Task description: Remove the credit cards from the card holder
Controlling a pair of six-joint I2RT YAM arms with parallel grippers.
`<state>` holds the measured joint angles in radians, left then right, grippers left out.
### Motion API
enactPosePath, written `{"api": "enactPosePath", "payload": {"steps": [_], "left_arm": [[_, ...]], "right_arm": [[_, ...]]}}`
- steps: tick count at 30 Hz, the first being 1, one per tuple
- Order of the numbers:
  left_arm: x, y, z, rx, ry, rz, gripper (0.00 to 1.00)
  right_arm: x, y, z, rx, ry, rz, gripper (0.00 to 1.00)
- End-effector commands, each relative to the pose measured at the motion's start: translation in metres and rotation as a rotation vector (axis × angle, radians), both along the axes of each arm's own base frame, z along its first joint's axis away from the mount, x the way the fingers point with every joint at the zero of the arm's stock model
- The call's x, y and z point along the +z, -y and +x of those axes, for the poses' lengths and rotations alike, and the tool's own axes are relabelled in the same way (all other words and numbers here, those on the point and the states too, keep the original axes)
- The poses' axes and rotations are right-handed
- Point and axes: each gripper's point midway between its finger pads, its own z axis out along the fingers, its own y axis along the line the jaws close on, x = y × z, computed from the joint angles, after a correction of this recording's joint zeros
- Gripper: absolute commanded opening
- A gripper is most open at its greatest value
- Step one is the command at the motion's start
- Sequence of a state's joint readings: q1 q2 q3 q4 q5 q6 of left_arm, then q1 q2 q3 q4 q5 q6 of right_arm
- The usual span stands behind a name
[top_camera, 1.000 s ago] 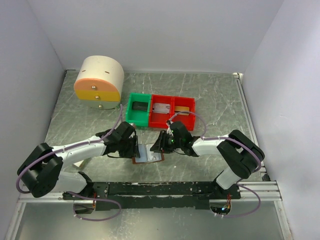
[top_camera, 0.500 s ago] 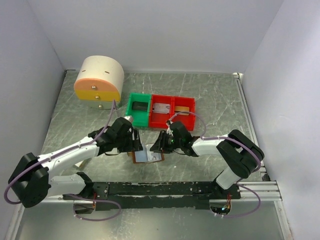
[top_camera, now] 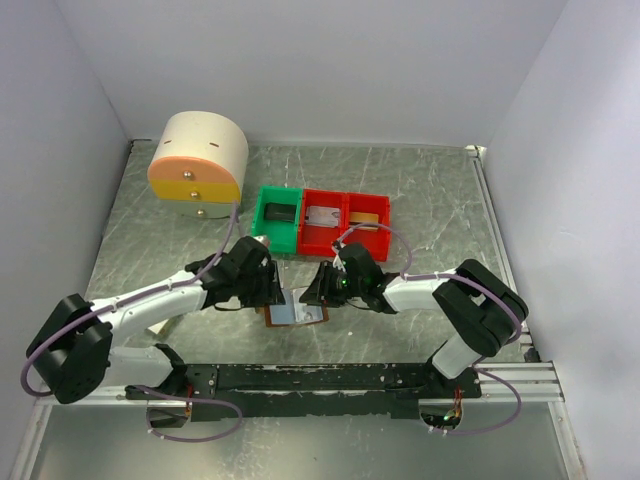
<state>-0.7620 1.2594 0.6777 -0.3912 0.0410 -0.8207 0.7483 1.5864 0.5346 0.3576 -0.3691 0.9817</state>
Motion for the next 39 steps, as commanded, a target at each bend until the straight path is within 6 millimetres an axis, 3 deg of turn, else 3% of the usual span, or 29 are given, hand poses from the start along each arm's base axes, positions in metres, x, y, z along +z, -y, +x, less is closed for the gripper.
{"api": "enactPosePath", "payload": {"steps": [1,10,12,17,21,25,34,37,39], "left_arm": [[-0.003,0.014,-0.003,-0.024,-0.027,-0.058,0.60],[-0.017,0.014,-0.005,-0.028,-0.055,-0.041,0.49],[-0.019,0.014,-0.005,-0.031,-0.055,-0.035,0.42],[-0.029,0.001,0.003,-0.010,-0.047,0.083,0.12],[-0.033,-0.007,0.007,-0.017,-0.027,0.185,0.07],[-0.036,-0.010,0.004,-0.031,0.006,0.294,0.07],[-0.039,-0.040,-0.002,0.004,0.050,0.490,0.10],[-0.037,-0.038,-0.002,0.001,0.058,0.473,0.17],[-0.035,-0.033,-0.001,-0.001,0.061,0.444,0.29]], "right_arm": [[-0.031,0.018,-0.015,-0.003,-0.070,-0.112,0.33],[-0.033,0.018,-0.016,-0.005,-0.075,-0.112,0.33],[-0.034,0.018,-0.017,-0.004,-0.079,-0.113,0.33],[-0.033,0.018,-0.016,-0.002,-0.078,-0.113,0.33],[-0.030,0.017,-0.015,-0.002,-0.072,-0.108,0.33],[-0.024,0.016,-0.011,-0.006,-0.055,-0.112,0.33],[-0.012,0.026,0.002,-0.058,0.007,-0.183,0.34],[-0.011,0.027,0.002,-0.058,0.004,-0.183,0.34],[-0.010,0.026,0.002,-0.057,0.003,-0.179,0.35]]}}
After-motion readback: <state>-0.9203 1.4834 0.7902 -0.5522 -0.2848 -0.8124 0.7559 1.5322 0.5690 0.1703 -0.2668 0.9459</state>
